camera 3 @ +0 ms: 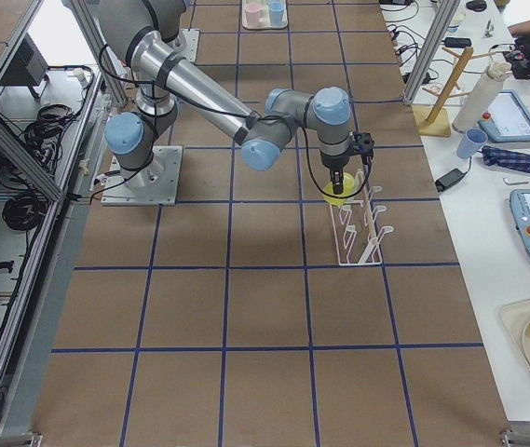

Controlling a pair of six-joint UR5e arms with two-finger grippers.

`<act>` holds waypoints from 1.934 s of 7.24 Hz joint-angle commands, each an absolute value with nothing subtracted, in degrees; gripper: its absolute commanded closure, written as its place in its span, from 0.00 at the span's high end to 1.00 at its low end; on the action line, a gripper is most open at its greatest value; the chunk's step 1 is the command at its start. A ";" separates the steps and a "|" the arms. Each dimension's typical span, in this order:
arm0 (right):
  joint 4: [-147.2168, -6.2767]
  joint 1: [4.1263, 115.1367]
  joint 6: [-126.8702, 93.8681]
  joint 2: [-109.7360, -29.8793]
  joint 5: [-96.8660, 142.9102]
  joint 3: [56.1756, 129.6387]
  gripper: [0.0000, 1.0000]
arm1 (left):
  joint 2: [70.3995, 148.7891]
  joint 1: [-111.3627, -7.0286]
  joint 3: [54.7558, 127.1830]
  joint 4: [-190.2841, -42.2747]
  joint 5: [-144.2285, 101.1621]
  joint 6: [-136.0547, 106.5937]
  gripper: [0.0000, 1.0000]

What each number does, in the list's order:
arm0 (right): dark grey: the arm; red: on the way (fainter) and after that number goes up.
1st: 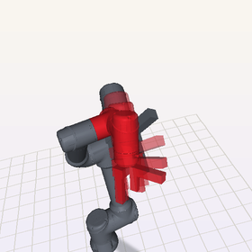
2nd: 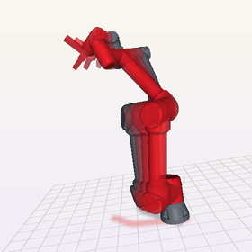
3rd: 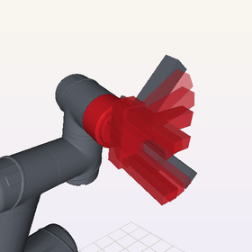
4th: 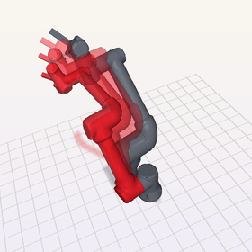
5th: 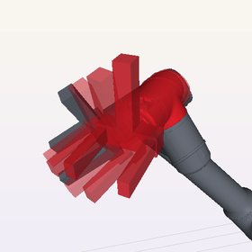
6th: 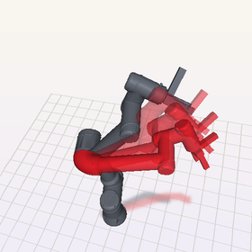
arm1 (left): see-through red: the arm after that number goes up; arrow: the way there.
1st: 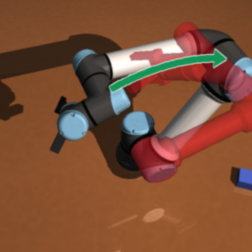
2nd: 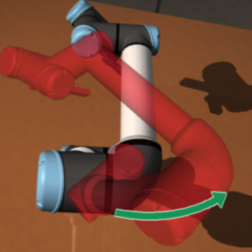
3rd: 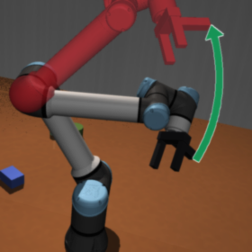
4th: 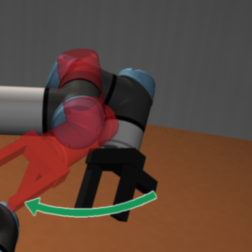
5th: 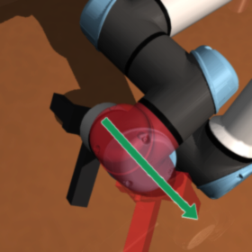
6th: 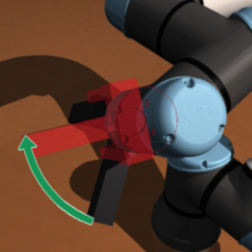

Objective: Transfer IKEA cup to right arm and place on rack

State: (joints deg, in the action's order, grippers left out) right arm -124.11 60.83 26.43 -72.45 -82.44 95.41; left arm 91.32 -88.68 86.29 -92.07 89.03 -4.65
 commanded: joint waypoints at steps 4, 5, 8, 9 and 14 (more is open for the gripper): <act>-124.71 60.73 26.54 -70.49 -83.06 95.54 0.19 | 91.23 -88.68 86.31 -92.02 89.03 -4.57 1.00; -124.98 60.73 26.54 -70.49 -82.80 95.54 0.51 | 91.32 -88.68 86.31 -91.93 89.03 -4.22 1.00; -124.28 60.82 26.28 -71.27 -82.97 95.19 1.00 | 91.76 -88.68 86.05 -92.19 88.95 -0.53 1.00; -123.84 60.82 26.37 -72.50 -83.75 94.92 1.00 | 91.50 -88.68 86.13 -92.37 88.95 -0.61 1.00; -96.63 66.25 19.89 -88.03 -87.01 94.48 1.00 | 91.14 -88.68 86.13 -92.37 89.12 -0.70 1.00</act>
State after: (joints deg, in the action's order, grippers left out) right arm -103.12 63.73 22.41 -83.83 -86.68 94.55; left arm 91.20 -88.68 86.13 -92.37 89.09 -0.73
